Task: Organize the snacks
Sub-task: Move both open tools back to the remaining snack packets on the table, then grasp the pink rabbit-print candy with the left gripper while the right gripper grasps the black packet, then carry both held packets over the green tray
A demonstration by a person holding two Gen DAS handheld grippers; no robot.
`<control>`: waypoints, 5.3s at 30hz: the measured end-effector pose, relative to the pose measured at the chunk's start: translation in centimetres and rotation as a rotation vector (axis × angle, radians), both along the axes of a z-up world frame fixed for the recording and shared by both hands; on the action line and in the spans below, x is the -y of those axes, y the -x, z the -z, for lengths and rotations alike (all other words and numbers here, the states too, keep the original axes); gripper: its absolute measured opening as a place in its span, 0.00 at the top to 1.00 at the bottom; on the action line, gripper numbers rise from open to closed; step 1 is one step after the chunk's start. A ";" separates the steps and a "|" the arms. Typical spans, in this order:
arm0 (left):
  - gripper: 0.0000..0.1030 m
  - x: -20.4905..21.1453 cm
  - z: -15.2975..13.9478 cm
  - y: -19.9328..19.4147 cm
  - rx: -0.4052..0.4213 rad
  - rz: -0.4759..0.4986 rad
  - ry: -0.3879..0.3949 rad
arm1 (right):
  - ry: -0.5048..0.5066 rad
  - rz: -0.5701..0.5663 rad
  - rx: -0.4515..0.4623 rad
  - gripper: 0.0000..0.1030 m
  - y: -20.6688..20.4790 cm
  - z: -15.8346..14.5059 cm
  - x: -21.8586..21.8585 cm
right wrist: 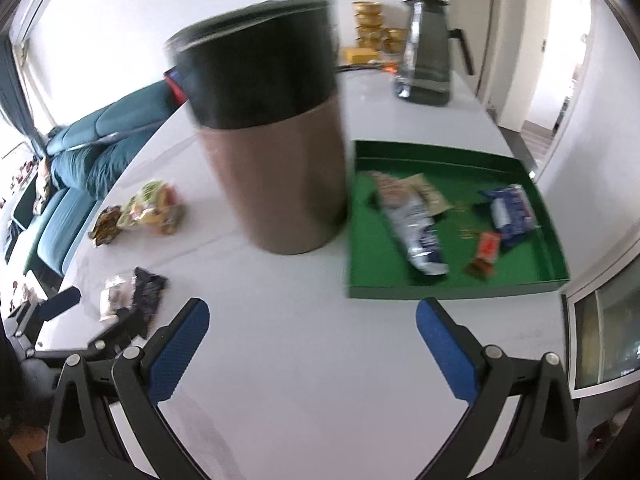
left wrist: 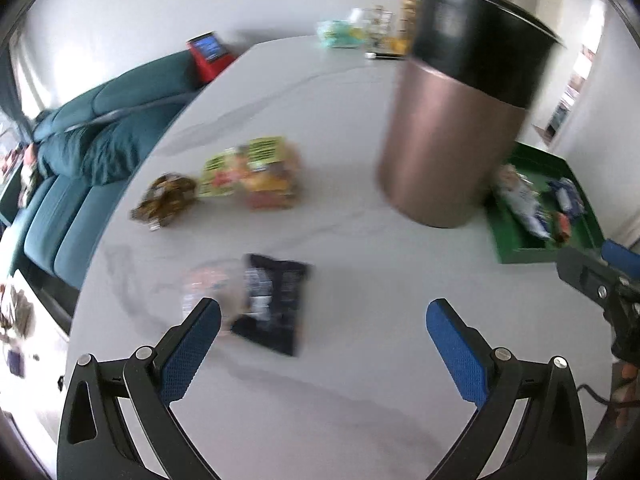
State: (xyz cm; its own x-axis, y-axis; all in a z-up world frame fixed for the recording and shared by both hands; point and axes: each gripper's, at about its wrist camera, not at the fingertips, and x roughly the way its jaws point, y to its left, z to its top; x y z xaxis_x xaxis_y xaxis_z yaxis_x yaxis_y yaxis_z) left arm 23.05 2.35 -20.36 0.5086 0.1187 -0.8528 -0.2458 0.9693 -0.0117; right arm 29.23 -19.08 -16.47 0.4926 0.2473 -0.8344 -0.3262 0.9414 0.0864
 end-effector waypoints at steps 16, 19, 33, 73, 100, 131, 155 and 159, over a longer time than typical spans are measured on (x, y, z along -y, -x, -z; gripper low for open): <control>0.02 -11.7 6.5 -0.6 -0.126 -0.053 0.077 | 0.036 0.018 -0.078 0.00 1.2 3.9 -9.5; 0.02 -12.2 7.4 -0.9 -0.144 -0.026 0.083 | 0.043 0.036 -0.090 0.00 1.2 4.6 -10.5; 0.15 -13.6 8.5 -1.8 -0.175 0.056 0.103 | 0.058 0.056 -0.098 0.00 1.3 6.2 -14.2; 0.63 -18.3 7.9 -1.3 -0.155 0.055 0.082 | 0.103 0.016 -0.200 0.00 0.3 11.0 -22.2; 0.63 -17.7 7.0 -1.4 -0.134 0.073 0.098 | 0.074 -0.044 -0.165 0.44 1.5 10.4 -22.4; 0.63 9.9 3.3 -3.8 -0.137 0.422 0.115 | 0.013 0.231 -0.160 0.44 3.3 6.0 4.6; 0.63 26.3 0.4 -12.8 -0.046 0.392 0.120 | 0.043 0.187 -0.063 0.44 -7.5 2.6 20.7; 0.63 26.4 0.4 -15.7 -0.027 0.349 0.109 | 0.047 0.163 -0.050 0.44 -10.7 2.4 20.8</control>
